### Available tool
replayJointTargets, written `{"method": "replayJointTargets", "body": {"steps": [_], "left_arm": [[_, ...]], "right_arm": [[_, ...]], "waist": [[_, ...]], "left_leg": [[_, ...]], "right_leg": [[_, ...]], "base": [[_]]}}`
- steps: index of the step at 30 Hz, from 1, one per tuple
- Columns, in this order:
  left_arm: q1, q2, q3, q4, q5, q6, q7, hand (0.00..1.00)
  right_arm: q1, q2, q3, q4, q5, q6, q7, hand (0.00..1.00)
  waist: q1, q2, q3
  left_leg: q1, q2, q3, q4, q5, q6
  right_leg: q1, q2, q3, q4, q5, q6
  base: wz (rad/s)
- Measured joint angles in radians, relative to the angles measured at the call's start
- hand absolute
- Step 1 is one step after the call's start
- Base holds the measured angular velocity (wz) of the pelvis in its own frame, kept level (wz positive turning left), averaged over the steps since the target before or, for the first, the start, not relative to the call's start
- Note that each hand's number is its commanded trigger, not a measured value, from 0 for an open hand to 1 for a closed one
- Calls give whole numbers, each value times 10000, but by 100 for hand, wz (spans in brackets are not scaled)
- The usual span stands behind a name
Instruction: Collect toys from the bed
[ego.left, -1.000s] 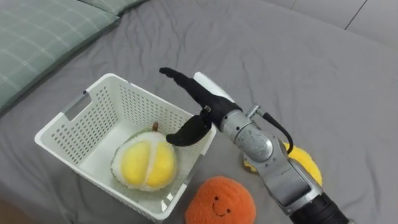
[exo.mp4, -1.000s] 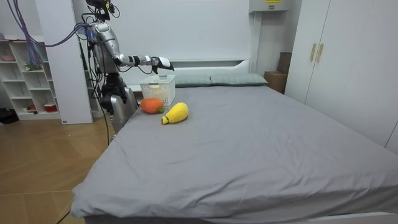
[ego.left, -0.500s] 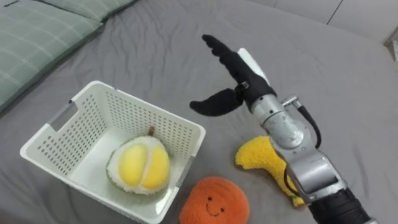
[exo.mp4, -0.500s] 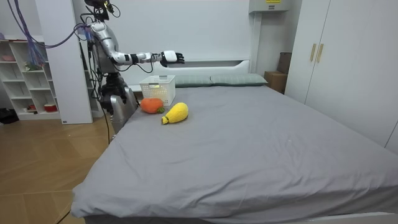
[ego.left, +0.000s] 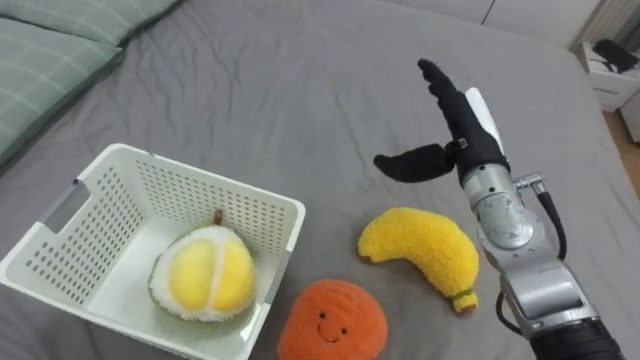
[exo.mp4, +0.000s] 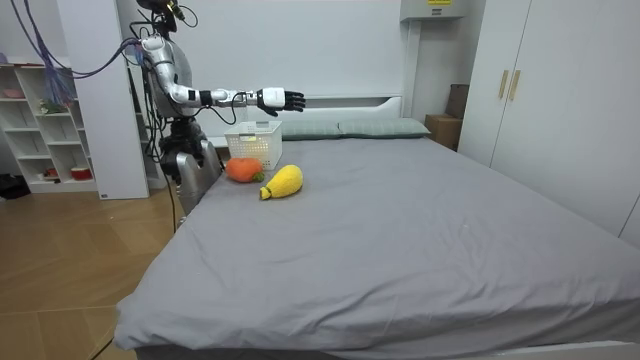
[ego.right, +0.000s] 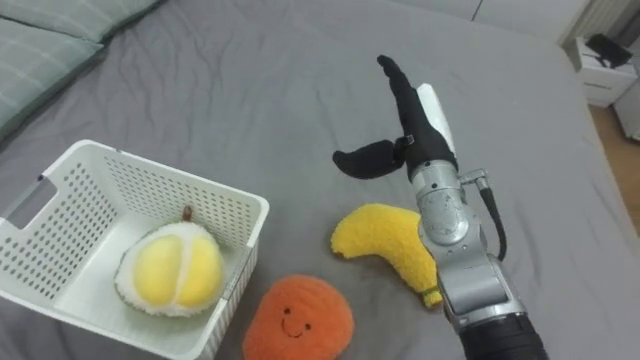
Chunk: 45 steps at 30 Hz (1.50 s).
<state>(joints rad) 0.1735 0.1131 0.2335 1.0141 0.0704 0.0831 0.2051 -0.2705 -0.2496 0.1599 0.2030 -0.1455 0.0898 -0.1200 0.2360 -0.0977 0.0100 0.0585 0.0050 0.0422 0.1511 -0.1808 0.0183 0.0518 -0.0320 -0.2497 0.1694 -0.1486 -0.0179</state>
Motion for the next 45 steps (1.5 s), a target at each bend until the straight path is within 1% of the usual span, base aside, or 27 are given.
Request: {"method": "replayJointTargets", "body": {"steps": [4, 7, 9, 10, 12, 13, 14, 15, 16, 18, 20, 22, 24, 25, 26, 27, 28, 30, 31, 32, 34, 36, 37, 38, 39, 40, 45], "left_arm": [[145, 7, 3, 9, 25, 28, -6, 0], [151, 30, -5, 14, 1, 49, -10, 0], [173, 57, -5, 105, 4, 60, -12, 0], [168, 119, -24, 171, 22, 80, -19, 0], [178, 197, -37, 167, 29, 127, -30, 0], [242, 266, -35, 154, 22, 216, -34, 0], [266, 279, -47, 152, 5, 218, -32, 0], [278, 314, -70, 158, -15, 243, -31, 0], [254, 392, -202, 157, -19, 272, -20, 0], [147, 574, -566, 157, -30, 334, -15, 0], [-101, 667, -796, 154, -126, 359, 22, 0], [-389, 698, -1049, 238, -311, 364, 17, 0], [-850, 731, -1422, 300, -592, 334, 19, 0], [-1086, 738, -1570, 459, -812, 307, 17, 0], [-1194, 739, -1621, 547, -825, 301, 15, 0], [-1432, 736, -1624, 684, -789, 248, 10, 0], [-1614, 746, -1625, 811, -793, 175, 12, 0], [-1799, 745, -1673, 1024, -825, 58, 9, 0], [-1852, 745, -1696, 1107, -822, -17, -1, 0], [-1857, 745, -1706, 1123, -824, -41, -3, 0], [-1866, 761, -1869, 1269, -1159, -59, -15, 0], [-1868, 761, -1988, 1369, -1350, -56, -23, 0], [-1897, 761, -1989, 1411, -1453, -58, -24, 0], [-1938, 761, -1996, 1462, -1508, -60, -24, 0], [-2007, 761, -2031, 1561, -1618, -50, -25, 0], [-2035, 761, -2036, 1581, -1725, -50, -26, 0], [-2063, 831, -2233, 1603, -2225, -146, -139, 0]], "right_arm": [[4, -203, -83, 112, 0, -1, -5, 0], [7, -301, -82, 690, -133, 4, 0, 0], [16, -302, -82, 1053, -141, 6, 9, 0], [10, -314, -83, 1371, -120, 1, 8, 0], [4, -348, -127, 1735, -76, -2, 8, 0], [6, -365, -275, 2240, 0, 20, -1, 0], [6, -377, -281, 2354, 47, 66, -12, 0], [6, -394, -281, 2618, 227, 81, -14, 0], [3, -400, -258, 2905, 236, 98, -15, 0], [-1, -402, -233, 3519, 163, 104, -15, 0], [-151, -417, -235, 4220, 183, 117, -50, 0], [-443, -416, -206, 4959, 145, 91, -114, 0], [-957, -451, -74, 6057, -21, 85, -279, 0], [-1240, -457, -20, 6596, -26, 81, -315, 0], [-1364, -459, 1, 6847, -26, 80, -327, 0], [-1609, -478, 83, 7281, -64, 40, -375, 0], [-1877, -478, 154, 7730, -71, -81, -456, 0], [-2229, -484, 156, 8353, -108, -264, -551, 0], [-2326, -503, 156, 8635, -206, -296, -638, 0], [-2337, -515, 159, 8712, -204, -310, -679, 0], [-2456, -547, 332, 8884, -196, -346, -743, 0], [-2551, -563, 505, 8902, -196, -353, -744, 0], [-2613, -569, 566, 8907, -196, -369, -746, 0], [-2635, -573, 568, 8957, -194, -410, -749, 0], [-2664, -572, 613, 9220, -199, -511, -752, 0], [-2666, -570, 641, 9448, -262, -526, -751, 0], [-2672, -572, 660, 9772, -499, -617, -897, 0]], "waist": [[-155, -123, -13], [-177, -202, -60], [-222, -206, -53], [-270, -215, -49], [-346, -267, -79], [-369, -291, -74], [-382, -311, -68], [-400, -346, -82], [-404, -387, -84], [-457, -416, -48], [-437, -492, -96], [-415, -506, -73], [-374, -490, -30], [-381, -471, 6], [-380, -465, 15], [-367, -455, 56], [-344, -450, 110], [-262, -456, 147], [-95, -482, 174], [-46, -484, 186], [81, -482, 256], [134, -460, 300], [143, -458, 302], [135, -443, 322], [144, -424, 341], [187, -407, 351], [152, -356, 385]], "left_leg": [[26, 16, 25, -15, 0, 0], [86, 23, 41, -2, 1, 0], [158, 25, 60, -2, 0, 0], [195, 31, 60, -8, -1, 0], [186, 37, 61, 2, -2, -2], [126, 36, 77, 8, -9, 2], [96, 35, 78, 26, -11, 4], [13, 36, 88, 75, -11, 4], [-76, 42, 71, 147, -12, 4], [-290, 47, 47, 238, -11, 3], [-660, 55, -22, 387, -10, 2], [-1024, 55, -34, 464, -7, 5], [-1577, 51, 1, 549, 52, 21], [-1799, 44, -22, 571, 112, 31], [-1910, 36, -38, 595, 137, 36], [-2136, 35, -43, 653, 144, 37], [-2346, 35, -47, 706, 147, 35], [-2602, 33, -45, 718, 158, 36], [-2689, 44, -12, 715, 159, 37], [-2731, 48, -18, 715, 159, 37], [-2877, 51, -42, 706, 159, 37], [-2992, 44, -76, 699, 159, 37], [-3124, 39, -160, 699, 159, 37], [-3163, 38, -179, 701, 160, 36], [-3189, 36, -239, 700, 160, 35], [-3203, 37, -275, 699, 161, 34], [-3223, 31, -281, 677, 160, 35]], "right_leg": [[-2, 11, 12, -13, 0, 0], [32, 12, 48, -1, 1, -1], [109, 11, 42, 0, 2, -1], [174, 11, 33, 5, 2, -1], [171, 11, 25, 13, 2, -1], [134, 7, 35, 17, 5, -6], [117, 4, 33, 21, 7, -10], [34, 2, 41, 43, 15, -22], [-20, 5, 22, 55, 24, -34], [-206, 11, 11, 66, 43, -51], [-547, 6, -8, 165, 66, -70], [-853, 19, 4, 175, 131, -80], [-1397, 26, -10, 203, 247, -103], [-1630, 26, -43, 186, 293, -109], [-1744, 23, -66, 186, 307, -108], [-1935, 19, -107, 182, 329, -118], [-2129, 28, -111, 181, 342, -126], [-2383, 16, -118, 179, 350, -128], [-2494, -3, -90, 167, 350, -128], [-2523, -11, -113, 151, 350, -127], [-2658, -19, -296, 129, 350, -128], [-2718, -28, -399, 54, 350, -128], [-2800, -31, -521, 3, 350, -128], [-2810, -31, -574, -14, 350, -128], [-2807, -32, -665, -21, 350, -128], [-2800, -33, -754, -20, 350, -128], [-2807, -43, -765, -25, 350, -128]], "base": [[0], [0], [0], [0], [0], [0], [0], [0], [0], [2], [0], [0], [-2], [0], [8], [7], [5], [-3], [-5], [0], [5], [5], [14], [20], [19], [17], [3]]}}
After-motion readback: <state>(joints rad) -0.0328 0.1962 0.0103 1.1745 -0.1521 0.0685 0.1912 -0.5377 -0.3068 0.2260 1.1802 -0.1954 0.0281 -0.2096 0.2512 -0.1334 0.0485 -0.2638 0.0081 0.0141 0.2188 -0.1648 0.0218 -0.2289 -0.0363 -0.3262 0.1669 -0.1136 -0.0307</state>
